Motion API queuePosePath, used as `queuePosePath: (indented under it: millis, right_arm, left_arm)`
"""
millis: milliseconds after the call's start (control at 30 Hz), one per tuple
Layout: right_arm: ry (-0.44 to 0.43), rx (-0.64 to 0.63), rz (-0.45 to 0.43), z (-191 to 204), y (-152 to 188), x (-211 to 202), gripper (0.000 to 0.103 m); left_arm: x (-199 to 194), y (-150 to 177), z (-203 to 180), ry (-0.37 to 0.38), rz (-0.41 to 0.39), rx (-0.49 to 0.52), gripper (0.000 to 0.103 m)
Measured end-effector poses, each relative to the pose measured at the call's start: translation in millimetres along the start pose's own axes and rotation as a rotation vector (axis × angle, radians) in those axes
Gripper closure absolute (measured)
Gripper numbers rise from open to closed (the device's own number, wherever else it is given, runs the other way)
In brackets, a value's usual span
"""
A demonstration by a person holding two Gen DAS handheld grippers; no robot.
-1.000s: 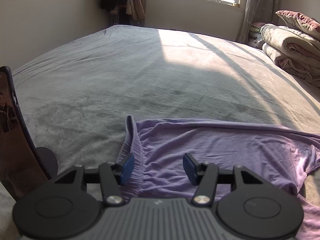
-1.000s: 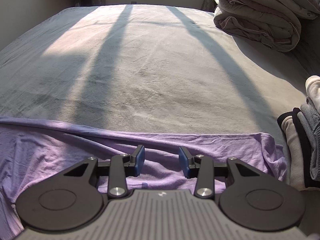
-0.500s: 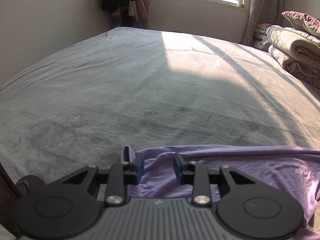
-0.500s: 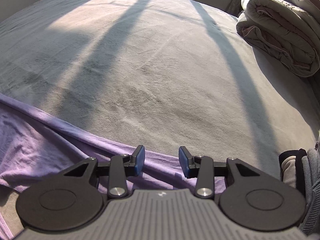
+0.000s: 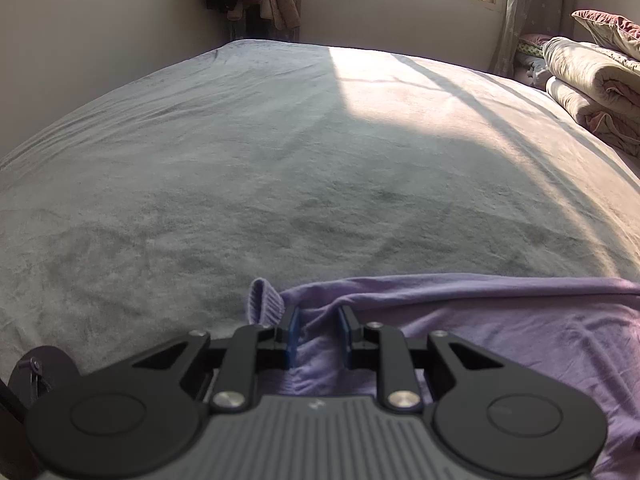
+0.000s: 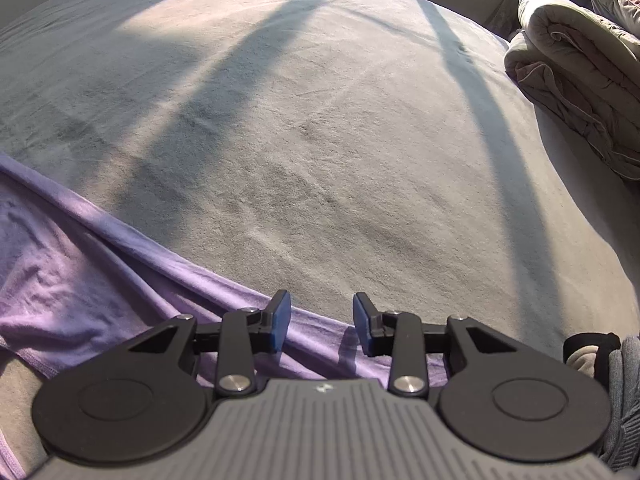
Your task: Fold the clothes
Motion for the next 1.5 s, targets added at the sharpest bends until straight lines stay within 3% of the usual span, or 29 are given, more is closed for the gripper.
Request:
queuePosePath:
  millis: [233, 300, 333, 533, 967, 1200, 1300, 1333, 1400, 1433, 1500]
  right_arm:
    - [-0.041, -0.056, 0.051, 14, 6, 7, 0.066]
    - [-0.059, -0.04, 0.057, 17, 8, 10, 0.081]
    - [-0.06, -0.038, 0.057, 20, 8, 10, 0.103]
    - [0.028, -0.079, 0.018, 27, 1, 3, 0.103]
    - [0.153, 0.013, -0.108, 0, -42, 12, 0.103]
    - [0.172, -0.003, -0.061, 8, -30, 35, 0.101]
    - [0.101, 0.023, -0.06, 14, -37, 25, 0.098]
    - [0.077, 0.031, -0.06, 17, -39, 22, 0.092]
    - [-0.001, 0.019, -0.066, 33, -47, 14, 0.091]
    - [-0.047, 0.009, -0.068, 43, -50, 11, 0.09]
    - [-0.117, -0.014, -0.071, 65, -59, 8, 0.085]
  left_arm:
    - [3, -2, 0, -0.001, -0.016, -0.001, 0.081]
    - [5, -2, 1, 0.002, -0.024, 0.003, 0.081]
    - [6, -2, 1, 0.002, -0.029, 0.003, 0.081]
    - [8, -4, 4, 0.014, -0.049, -0.013, 0.081]
    - [11, -7, 13, 0.025, -0.119, -0.062, 0.081]
    - [10, -8, 13, 0.045, -0.129, -0.071, 0.077]
    - [8, -10, 14, 0.057, -0.128, -0.081, 0.073]
    - [7, -11, 15, 0.056, -0.128, -0.089, 0.072]
    - [4, -15, 20, 0.05, -0.133, -0.111, 0.067]
    - [2, -17, 22, 0.037, -0.136, -0.114, 0.06]
    - [0, -20, 25, 0.017, -0.14, -0.103, 0.059]
Point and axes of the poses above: each gripper's, at about its wrist camera, not at the fingertips, and x roughly the way its jaws point, z to its left, y to its underside, the point moved 10 cm from there along x, roughly the way its jaws point, and after that the axes turned 6 degrees about -y, right-handed, at the moved point
